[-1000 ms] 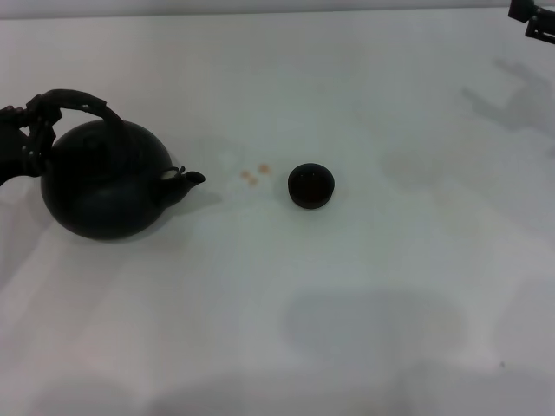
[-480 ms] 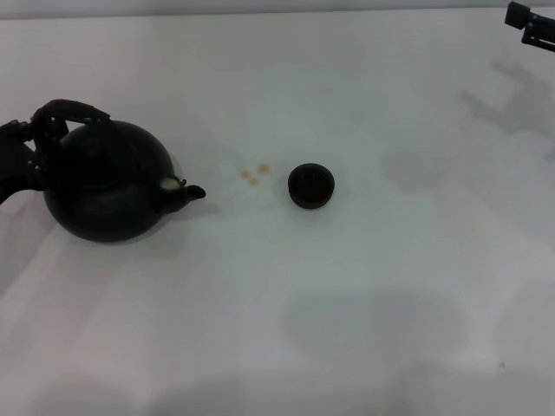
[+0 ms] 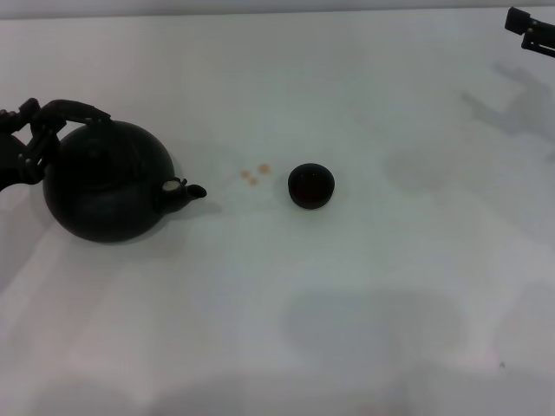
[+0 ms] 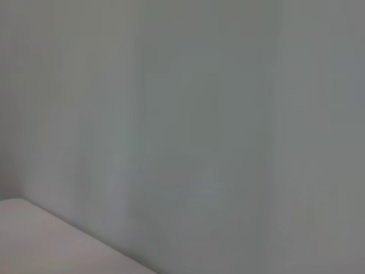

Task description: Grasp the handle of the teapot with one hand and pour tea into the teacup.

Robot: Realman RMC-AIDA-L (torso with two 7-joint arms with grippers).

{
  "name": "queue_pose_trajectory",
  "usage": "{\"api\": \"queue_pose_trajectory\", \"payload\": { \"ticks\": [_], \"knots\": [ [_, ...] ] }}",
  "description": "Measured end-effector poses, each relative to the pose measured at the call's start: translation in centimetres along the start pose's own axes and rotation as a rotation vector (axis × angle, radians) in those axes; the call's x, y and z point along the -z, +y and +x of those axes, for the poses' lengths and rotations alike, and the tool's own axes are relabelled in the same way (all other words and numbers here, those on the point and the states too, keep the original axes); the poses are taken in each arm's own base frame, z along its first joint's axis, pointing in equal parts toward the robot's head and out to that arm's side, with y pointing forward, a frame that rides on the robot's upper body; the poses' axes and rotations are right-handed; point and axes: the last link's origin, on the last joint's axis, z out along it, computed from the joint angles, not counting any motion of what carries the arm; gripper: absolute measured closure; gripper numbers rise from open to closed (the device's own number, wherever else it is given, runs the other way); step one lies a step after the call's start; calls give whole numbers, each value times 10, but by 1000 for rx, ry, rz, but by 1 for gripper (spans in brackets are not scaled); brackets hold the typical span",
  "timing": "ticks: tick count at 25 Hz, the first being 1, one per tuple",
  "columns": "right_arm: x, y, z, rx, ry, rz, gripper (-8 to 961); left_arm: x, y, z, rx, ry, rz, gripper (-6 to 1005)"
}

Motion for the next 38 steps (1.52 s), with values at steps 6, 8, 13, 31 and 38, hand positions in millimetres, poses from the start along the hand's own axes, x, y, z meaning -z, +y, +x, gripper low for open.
{"api": "queue_pose_trajectory", "payload": {
  "ticks": [6,8,13,31,38],
  "knots": [
    [0,0,1,0,1,0,97,4,-2,1,19,14,7,609],
    [0,0,1,0,1,0,97,5,-1,1,22,16,4,570],
    [0,0,1,1,2,2,97,8,1,2,8,20,-20,391],
    [3,-6,6,-6,27,49,98,57,2,6,-58,63,-33,183],
    [6,1,14,-32,26,46,98,77,-11,26,-72,175,32,183]
  ]
}}
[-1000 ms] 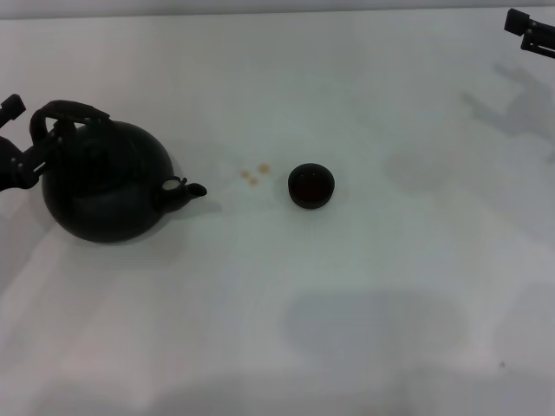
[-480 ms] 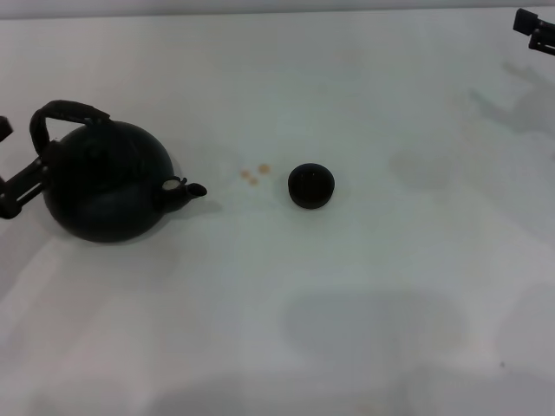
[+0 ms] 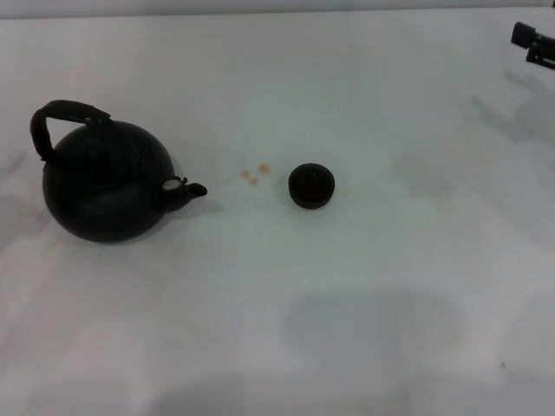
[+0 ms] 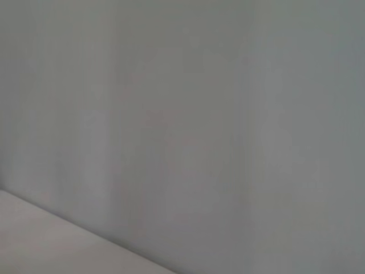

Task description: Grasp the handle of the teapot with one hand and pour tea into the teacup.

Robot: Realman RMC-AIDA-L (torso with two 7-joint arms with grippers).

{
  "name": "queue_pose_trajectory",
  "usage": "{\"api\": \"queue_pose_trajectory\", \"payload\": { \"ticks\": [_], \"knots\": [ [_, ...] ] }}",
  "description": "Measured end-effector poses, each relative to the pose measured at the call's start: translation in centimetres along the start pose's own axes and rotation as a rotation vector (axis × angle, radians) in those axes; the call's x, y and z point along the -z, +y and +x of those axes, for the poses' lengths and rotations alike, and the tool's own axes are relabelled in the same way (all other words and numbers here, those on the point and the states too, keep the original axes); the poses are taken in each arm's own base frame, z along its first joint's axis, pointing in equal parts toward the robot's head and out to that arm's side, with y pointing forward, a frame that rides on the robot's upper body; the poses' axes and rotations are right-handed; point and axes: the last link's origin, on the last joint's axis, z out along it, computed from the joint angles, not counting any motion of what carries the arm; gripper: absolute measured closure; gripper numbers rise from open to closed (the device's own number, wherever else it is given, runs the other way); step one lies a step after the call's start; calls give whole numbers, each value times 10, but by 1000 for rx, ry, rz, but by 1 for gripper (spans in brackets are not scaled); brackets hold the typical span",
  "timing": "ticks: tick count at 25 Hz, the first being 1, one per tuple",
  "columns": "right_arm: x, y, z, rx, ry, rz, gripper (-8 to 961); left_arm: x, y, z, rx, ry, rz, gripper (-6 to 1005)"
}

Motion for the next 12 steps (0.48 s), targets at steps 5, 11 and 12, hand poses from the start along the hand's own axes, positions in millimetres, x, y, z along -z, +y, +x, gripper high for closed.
{"api": "queue_pose_trajectory", "payload": {
  "ticks": [5,11,12],
  "knots": [
    [-2,14,6,-13,-20,-27,98,-18,-17,19,62,59,2,184],
    [-3,29,15,-17,-43,-34,98,-28,-31,27,59,53,18,183],
    [-2,30,16,-17,-50,-30,98,-27,-34,27,58,47,36,183]
  ]
}}
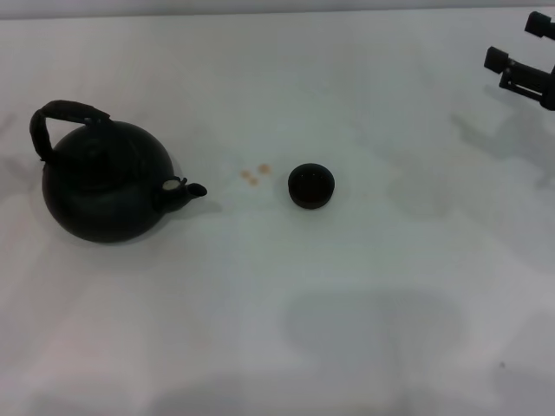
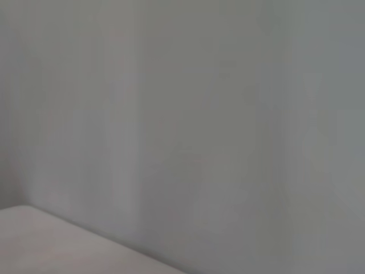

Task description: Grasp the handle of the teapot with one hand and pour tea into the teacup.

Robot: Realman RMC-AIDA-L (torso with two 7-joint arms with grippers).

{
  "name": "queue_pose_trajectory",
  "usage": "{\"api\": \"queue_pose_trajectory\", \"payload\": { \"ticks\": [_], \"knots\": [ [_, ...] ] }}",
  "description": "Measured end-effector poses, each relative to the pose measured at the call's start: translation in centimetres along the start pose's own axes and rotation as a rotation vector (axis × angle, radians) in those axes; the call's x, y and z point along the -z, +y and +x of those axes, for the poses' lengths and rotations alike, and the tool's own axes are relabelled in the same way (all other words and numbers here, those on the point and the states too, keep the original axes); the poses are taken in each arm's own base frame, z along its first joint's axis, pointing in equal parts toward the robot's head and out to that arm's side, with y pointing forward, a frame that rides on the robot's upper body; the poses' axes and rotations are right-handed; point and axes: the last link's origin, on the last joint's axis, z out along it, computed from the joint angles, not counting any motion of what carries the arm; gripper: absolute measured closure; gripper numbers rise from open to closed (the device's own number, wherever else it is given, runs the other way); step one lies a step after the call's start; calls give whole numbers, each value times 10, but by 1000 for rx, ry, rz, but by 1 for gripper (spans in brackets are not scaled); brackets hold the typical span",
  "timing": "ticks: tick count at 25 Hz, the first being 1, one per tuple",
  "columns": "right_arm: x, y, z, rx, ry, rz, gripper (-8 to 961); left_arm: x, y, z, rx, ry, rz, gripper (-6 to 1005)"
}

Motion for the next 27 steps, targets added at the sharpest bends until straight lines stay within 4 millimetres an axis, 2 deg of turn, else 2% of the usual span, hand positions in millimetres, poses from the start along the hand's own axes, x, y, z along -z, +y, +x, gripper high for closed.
{"api": "queue_pose_trajectory", "payload": {
  "ticks": [6,13,20,27],
  "knots": [
    [11,5,6,3,-51,45,98,18,-15,-1,13,1,108,185],
    [25,-8,9,4,-66,123,98,37,-20,-12,70,-2,208,188],
    [35,-23,1,25,-92,189,97,37,-17,-24,130,-17,226,193],
    [37,-27,-1,55,-91,202,97,20,-9,-33,133,-29,192,197]
  ]
}}
